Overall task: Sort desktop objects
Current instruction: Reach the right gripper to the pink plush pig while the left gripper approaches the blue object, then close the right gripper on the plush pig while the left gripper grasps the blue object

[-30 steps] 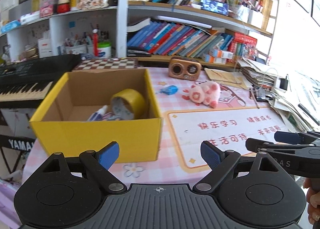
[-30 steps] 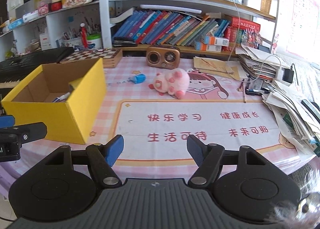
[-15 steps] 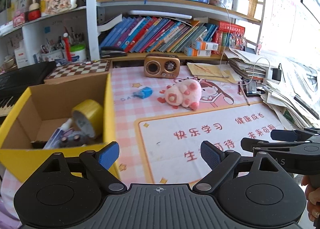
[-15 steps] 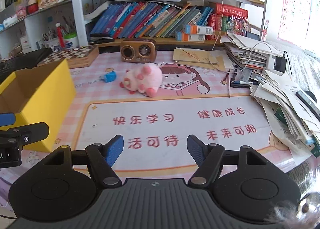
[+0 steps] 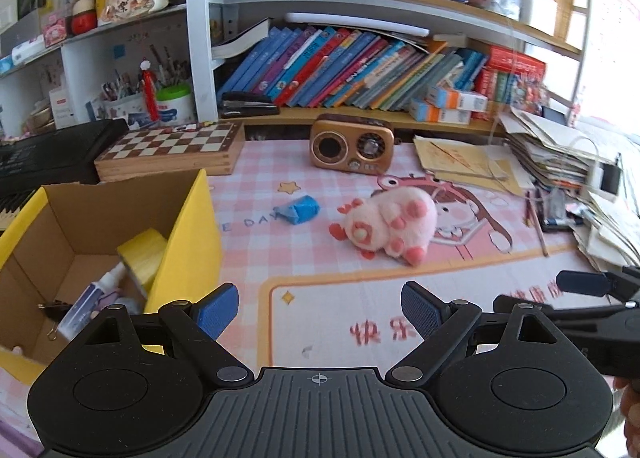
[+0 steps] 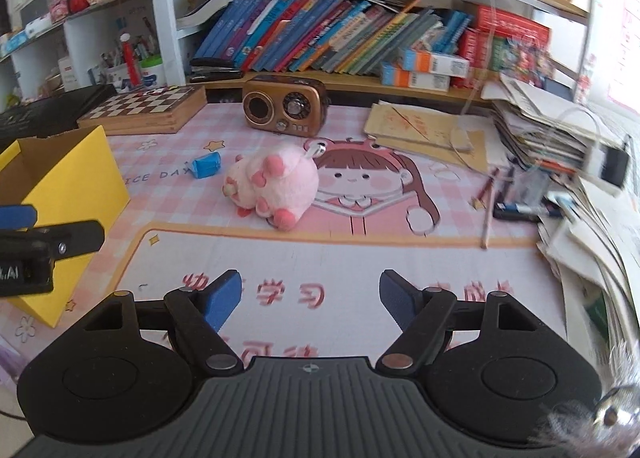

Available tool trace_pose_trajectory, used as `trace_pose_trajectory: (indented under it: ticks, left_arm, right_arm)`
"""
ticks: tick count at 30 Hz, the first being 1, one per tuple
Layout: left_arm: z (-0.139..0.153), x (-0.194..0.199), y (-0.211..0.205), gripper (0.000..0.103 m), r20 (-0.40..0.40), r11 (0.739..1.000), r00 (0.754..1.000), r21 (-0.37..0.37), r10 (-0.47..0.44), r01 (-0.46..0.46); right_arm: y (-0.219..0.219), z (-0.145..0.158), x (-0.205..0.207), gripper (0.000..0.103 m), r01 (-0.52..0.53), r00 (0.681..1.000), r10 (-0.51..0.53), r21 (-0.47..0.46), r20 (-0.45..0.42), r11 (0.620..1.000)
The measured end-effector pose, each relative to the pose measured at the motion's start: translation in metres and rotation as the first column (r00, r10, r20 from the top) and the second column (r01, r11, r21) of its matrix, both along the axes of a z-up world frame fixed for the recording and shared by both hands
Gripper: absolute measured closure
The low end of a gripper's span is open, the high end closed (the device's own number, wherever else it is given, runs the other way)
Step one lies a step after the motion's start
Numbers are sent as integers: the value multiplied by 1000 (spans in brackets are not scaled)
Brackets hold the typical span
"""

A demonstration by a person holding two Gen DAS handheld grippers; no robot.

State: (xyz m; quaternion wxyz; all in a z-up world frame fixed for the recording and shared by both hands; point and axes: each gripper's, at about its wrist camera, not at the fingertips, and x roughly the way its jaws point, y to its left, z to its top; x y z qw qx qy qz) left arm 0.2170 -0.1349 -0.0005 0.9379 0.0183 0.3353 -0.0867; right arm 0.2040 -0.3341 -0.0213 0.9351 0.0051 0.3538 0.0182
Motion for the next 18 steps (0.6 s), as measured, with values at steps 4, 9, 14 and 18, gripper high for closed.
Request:
trace_pose_trajectory:
  ticks: [4, 9, 14, 18]
  left_arm:
    - [-3, 22, -14, 12, -10, 1000, 1000, 9, 28, -28]
    - [-5, 52, -23, 12, -31, 998, 997, 26, 66, -65]
    - [-4, 84, -28, 12, -37, 993, 993, 29, 112, -111]
    - [-8, 110, -32, 12, -44, 990, 989, 42, 140, -138]
  right_arm:
    - [-10, -6, 25, 26, -50, 999, 50, 0, 10, 999]
    - [-15, -15, 59, 18, -126, 992, 126, -5, 21, 992]
    - [-16, -27, 95, 13, -184, 983, 184, -13, 22, 983]
    - [-11, -38, 118, 10, -226, 974, 227, -17, 23, 974]
